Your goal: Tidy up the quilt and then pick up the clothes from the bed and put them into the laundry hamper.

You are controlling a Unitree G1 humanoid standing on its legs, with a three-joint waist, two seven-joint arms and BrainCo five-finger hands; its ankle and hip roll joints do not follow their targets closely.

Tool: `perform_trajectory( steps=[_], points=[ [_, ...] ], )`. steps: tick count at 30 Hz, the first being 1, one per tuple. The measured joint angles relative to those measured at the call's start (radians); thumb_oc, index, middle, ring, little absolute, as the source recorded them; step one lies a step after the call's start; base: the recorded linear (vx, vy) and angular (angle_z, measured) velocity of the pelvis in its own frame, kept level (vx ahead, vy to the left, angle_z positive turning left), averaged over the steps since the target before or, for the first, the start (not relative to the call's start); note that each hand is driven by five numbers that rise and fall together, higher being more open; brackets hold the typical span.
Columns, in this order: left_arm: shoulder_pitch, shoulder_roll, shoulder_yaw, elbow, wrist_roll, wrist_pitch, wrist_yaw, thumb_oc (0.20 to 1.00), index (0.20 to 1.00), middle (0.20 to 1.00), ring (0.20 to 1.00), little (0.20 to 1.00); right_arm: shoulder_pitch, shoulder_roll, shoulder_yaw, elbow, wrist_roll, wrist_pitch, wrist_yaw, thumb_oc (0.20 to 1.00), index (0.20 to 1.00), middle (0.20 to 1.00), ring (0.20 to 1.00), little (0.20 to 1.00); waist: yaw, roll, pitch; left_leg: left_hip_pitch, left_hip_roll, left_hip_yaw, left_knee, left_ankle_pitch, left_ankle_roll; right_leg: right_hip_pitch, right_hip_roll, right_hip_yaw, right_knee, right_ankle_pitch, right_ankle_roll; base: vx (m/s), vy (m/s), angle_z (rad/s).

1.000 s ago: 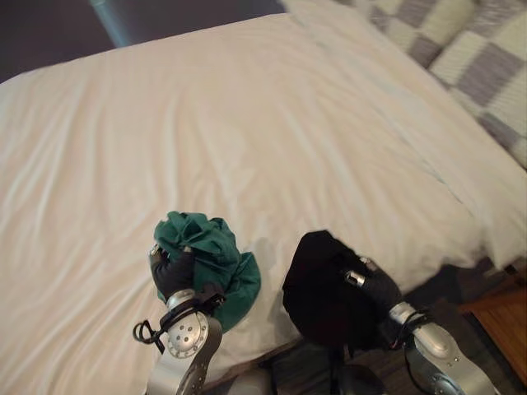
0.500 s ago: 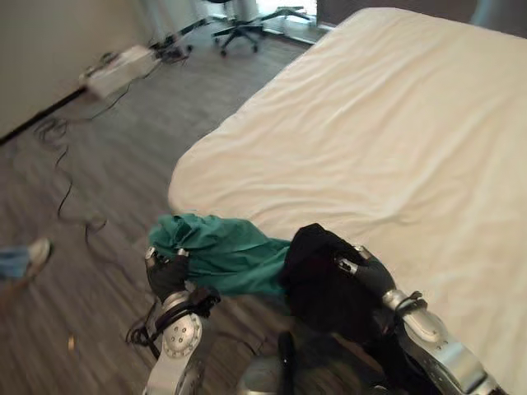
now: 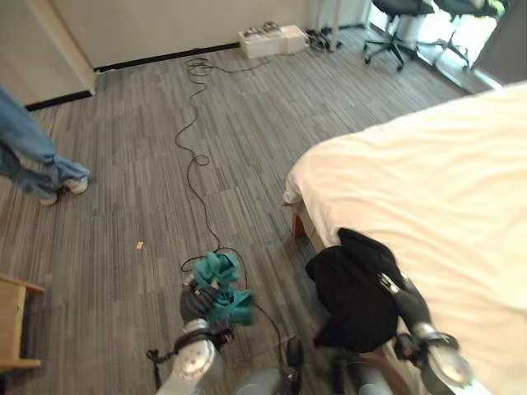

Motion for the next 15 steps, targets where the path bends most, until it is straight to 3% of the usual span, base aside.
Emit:
perform_trajectory(
  steps=[1,2,3,4,7,8,9,10,11,13,14,15],
  points=[
    [-0.011,0.005,-0.001,0.003,0.001,0.001,-0.003,0.200,0.200,0.200,0.200,0.200,-0.035,0.002,0.004,0.035,0.000,-0.009,-0.001,0.200,0.200,0.200,0.200,0.200,0.008,-0.020,-0.002,-0.016,-0.003,0.004,0.020,0.002,0.006,0.010,-0.012,-0.028,-0.035,0.005,-0.073,0.01,0.082,0.32],
    [-0.035,0.021,-0.001,-0.003,0.001,0.003,-0.005,0.200,0.200,0.200,0.200,0.200,-0.122,0.028,0.003,0.100,0.001,-0.007,-0.013,0.200,0.200,0.200,0.200,0.200,0.024,-0.009,0.001,-0.059,0.009,0.000,0.056,-0.004,0.019,0.008,0.005,-0.027,-0.078,0.009,-0.077,0.00,0.113,0.11],
    [-0.048,0.030,0.002,-0.003,0.001,0.005,-0.004,0.200,0.200,0.200,0.200,0.200,-0.157,0.043,0.005,0.103,0.001,-0.006,-0.016,0.200,0.200,0.200,0.200,0.200,0.028,0.002,0.002,-0.067,0.011,0.002,0.057,-0.008,-0.011,0.008,0.009,-0.027,-0.090,0.010,-0.075,-0.01,0.123,0.01],
    [-0.065,0.033,0.009,-0.003,0.000,0.007,0.001,0.200,0.200,0.200,0.200,0.200,-0.201,0.049,0.023,0.094,0.000,-0.006,-0.012,0.200,0.200,0.200,0.200,0.200,0.026,0.043,-0.002,-0.067,0.019,0.031,0.048,-0.002,-0.024,0.008,0.012,-0.025,-0.098,0.008,-0.060,-0.02,0.115,-0.16],
    [-0.103,0.027,0.018,-0.006,0.000,0.008,0.012,0.200,0.200,0.200,0.200,0.200,-0.230,0.051,0.040,0.084,-0.001,-0.004,0.008,0.200,0.200,0.200,0.200,0.200,0.021,0.121,-0.005,-0.047,0.017,0.074,0.028,-0.005,-0.028,0.016,-0.002,-0.026,-0.105,0.017,-0.018,-0.03,0.069,-0.34],
    [-0.114,0.025,0.018,-0.006,0.000,0.009,0.012,0.200,0.200,0.200,0.200,0.200,-0.225,0.052,0.041,0.082,-0.001,-0.003,0.010,0.200,0.200,0.200,0.200,0.200,0.011,0.126,-0.004,-0.051,0.014,0.077,0.039,-0.023,-0.067,0.028,-0.014,-0.021,-0.133,0.040,-0.024,-0.04,0.033,-0.21],
    [-0.126,0.028,0.018,-0.009,0.000,0.009,0.012,0.200,0.200,0.200,0.200,0.200,-0.215,0.058,0.044,0.081,-0.001,0.000,0.009,0.200,0.200,0.200,0.200,0.200,0.007,0.106,0.000,-0.068,0.004,0.091,0.083,-0.085,-0.140,0.041,-0.043,-0.028,-0.166,0.093,-0.039,-0.03,0.012,-0.12],
    [-0.140,0.027,0.019,-0.006,-0.001,0.010,0.014,0.200,0.200,0.200,0.200,0.200,-0.208,0.062,0.050,0.085,0.000,0.010,0.008,0.200,0.200,0.200,0.200,0.200,0.011,0.073,0.008,-0.115,-0.008,0.061,0.175,-0.095,0.040,0.042,-0.073,-0.024,-0.181,0.114,-0.035,-0.04,-0.001,-0.32],
    [-0.159,0.033,0.018,-0.004,0.000,0.012,0.016,0.200,0.200,0.200,0.200,0.200,-0.197,0.058,0.061,0.079,-0.001,0.023,0.009,0.200,0.200,0.200,0.200,0.200,0.011,0.048,0.005,-0.138,0.040,-0.011,0.244,-0.102,0.083,0.043,-0.089,0.003,-0.206,0.123,-0.028,-0.03,-0.006,-0.41],
    [-0.171,0.010,0.015,-0.001,0.000,0.011,0.019,0.200,0.200,0.200,0.200,0.200,-0.183,0.024,0.059,0.065,0.000,0.023,0.010,0.200,0.200,0.200,0.200,0.200,-0.013,0.076,0.002,-0.069,0.140,-0.029,0.111,-0.076,0.003,0.062,-0.064,0.003,-0.228,0.136,0.002,-0.02,-0.013,-0.12],
    [-0.175,-0.001,0.011,0.002,0.000,0.016,0.018,0.200,0.200,0.200,0.200,0.200,-0.175,0.024,0.055,0.064,0.000,0.028,0.006,0.200,0.200,0.200,0.200,0.200,-0.032,0.073,0.002,-0.045,0.130,-0.029,0.066,-0.051,0.010,0.072,-0.073,0.003,-0.249,0.147,0.030,-0.01,-0.012,0.08],
    [-0.161,0.000,0.000,-0.018,0.000,0.017,0.031,0.200,0.200,0.200,0.200,0.200,-0.162,0.034,0.031,0.060,0.000,0.028,0.031,0.200,0.200,0.200,0.200,0.200,-0.040,0.067,0.014,0.027,0.115,-0.008,-0.026,-0.025,0.000,0.165,-0.091,0.006,-0.419,0.197,0.089,0.00,0.003,0.03]
  ],
)
